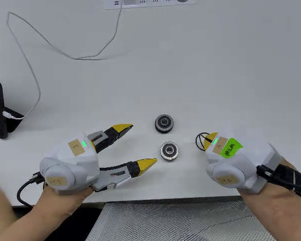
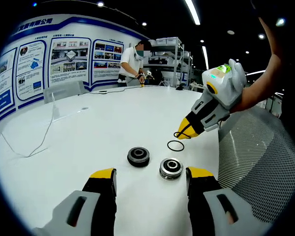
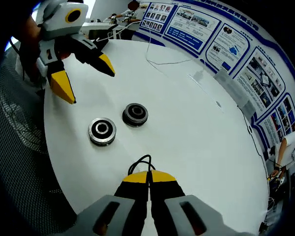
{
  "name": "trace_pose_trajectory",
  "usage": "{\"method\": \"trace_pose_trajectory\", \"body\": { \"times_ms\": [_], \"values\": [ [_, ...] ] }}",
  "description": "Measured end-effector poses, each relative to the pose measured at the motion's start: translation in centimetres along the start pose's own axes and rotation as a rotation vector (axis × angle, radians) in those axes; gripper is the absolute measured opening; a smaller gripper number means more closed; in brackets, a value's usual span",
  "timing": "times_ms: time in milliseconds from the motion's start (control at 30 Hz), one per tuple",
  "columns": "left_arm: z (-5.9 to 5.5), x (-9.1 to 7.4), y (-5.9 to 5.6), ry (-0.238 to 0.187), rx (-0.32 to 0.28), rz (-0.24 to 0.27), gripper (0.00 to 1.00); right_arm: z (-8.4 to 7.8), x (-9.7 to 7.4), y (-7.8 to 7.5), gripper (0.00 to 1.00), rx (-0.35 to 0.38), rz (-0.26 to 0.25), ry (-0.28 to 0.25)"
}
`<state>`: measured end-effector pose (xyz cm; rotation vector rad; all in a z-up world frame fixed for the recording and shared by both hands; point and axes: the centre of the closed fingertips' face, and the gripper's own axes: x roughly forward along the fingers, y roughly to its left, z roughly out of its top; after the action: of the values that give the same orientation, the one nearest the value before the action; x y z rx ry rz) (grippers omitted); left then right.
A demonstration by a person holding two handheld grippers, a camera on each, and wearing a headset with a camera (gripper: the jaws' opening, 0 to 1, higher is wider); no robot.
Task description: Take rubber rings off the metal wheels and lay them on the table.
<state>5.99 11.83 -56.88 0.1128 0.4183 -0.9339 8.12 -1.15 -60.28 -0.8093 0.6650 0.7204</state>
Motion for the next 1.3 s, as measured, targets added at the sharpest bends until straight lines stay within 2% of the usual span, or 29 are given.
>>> {"method": "trace_pose_trajectory", "body": {
  "times_ms": [200, 467, 633, 867, 1100, 1300],
  "values": [
    [-0.5, -0.2, 0.2, 0.010, -0.001, 0.008, 0.57, -0.3, 0.3, -0.9, 0.02, -0.199, -0.061, 0.027],
    [-0.5, -0.3, 0.3, 0.002, -0.005, 0.014, 0.58, -0.4, 1.2, -0.9, 0.02, -0.295, -0.067, 0.031],
    [-0.7, -0.3, 0.4, 0.009, -0.007, 0.015, 0.57, -0.1, 1.5, -0.4, 0.02, -0.303, -0.046, 0.021],
    [-0.9, -0.5, 0.5, 0.014, -0.008, 0.018, 0.56, 0.3, 1.5, -0.2, 0.09, -0.293, -0.036, 0.006],
    [-0.9, -0.6, 0.7, 0.012, -0.008, 0.024, 0.57, 0.6, 0.5, -0.6, 0.10, -0.247, -0.044, -0.012],
    [-0.9, -0.6, 0.9, 0.014, -0.009, 0.028, 0.57, 1.4, -0.4, -0.6, 0.11, -0.182, -0.041, -0.057]
  ]
}}
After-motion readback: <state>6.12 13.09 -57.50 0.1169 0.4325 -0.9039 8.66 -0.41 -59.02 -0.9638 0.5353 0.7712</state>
